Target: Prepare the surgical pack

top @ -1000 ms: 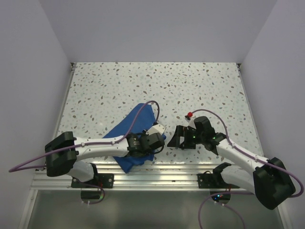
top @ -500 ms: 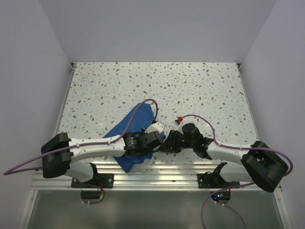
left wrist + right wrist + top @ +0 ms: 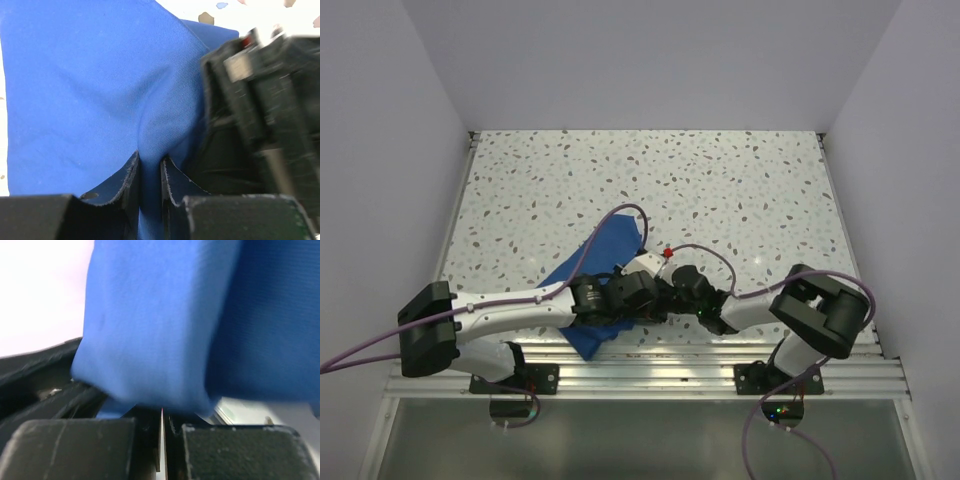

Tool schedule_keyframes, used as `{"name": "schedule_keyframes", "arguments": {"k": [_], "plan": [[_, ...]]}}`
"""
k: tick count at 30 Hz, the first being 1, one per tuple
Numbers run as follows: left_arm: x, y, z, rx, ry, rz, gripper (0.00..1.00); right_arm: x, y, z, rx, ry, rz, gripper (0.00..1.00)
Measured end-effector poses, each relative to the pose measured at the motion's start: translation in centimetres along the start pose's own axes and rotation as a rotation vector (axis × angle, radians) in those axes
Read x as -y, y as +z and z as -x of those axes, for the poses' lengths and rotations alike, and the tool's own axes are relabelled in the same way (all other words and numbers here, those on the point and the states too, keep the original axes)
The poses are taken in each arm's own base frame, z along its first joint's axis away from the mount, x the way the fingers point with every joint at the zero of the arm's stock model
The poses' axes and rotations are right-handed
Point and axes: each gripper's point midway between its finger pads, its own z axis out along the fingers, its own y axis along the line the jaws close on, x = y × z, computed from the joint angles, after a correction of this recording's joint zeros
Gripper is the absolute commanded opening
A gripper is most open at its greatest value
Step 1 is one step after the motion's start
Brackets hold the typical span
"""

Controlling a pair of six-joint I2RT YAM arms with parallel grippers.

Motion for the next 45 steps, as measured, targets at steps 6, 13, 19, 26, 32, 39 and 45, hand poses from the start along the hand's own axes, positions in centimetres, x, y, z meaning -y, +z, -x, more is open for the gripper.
{"name": "schedule_keyframes", "arguments": {"k": [6, 13, 19, 26, 32, 39, 45], "plan": [[0.1, -0.5, 0.3, 0.006, -0.009, -0.031, 0.00, -0.5, 2.0, -0.9, 0.005, 0.020, 0.056, 0.00], [-0.1, -0.5, 0.1, -0.008, -0.011, -0.040, 0.00, -0.8, 4.2, -0.4, 0.071, 0.005, 0.113, 0.00], [-1.0, -0.5, -0.5, -0.017, -0.009, -0.017, 0.00, -1.0, 5.6, 0.3, 0.131, -0.013, 0.121, 0.00], [-1.0, -0.5, -0.4, -0.001, -0.021, -0.022, 0.00, -0.8, 5.9, 0.9, 0.200, -0.054, 0.105, 0.00], [-0.7, -0.6, 0.4, 0.016, -0.034, -0.029, 0.00, -0.6, 4.4, 1.3, 0.207, -0.124, 0.020, 0.00], [0.0, -0.4, 2.1, 0.034, -0.093, -0.095, 0.00, 0.4, -0.3, 3.2, 0.258, -0.152, -0.053, 0.00], [0.3, -0.2, 2.4, 0.022, -0.108, -0.122, 0.00, 0.8, -3.2, 2.7, 0.262, -0.188, -0.088, 0.00]]}}
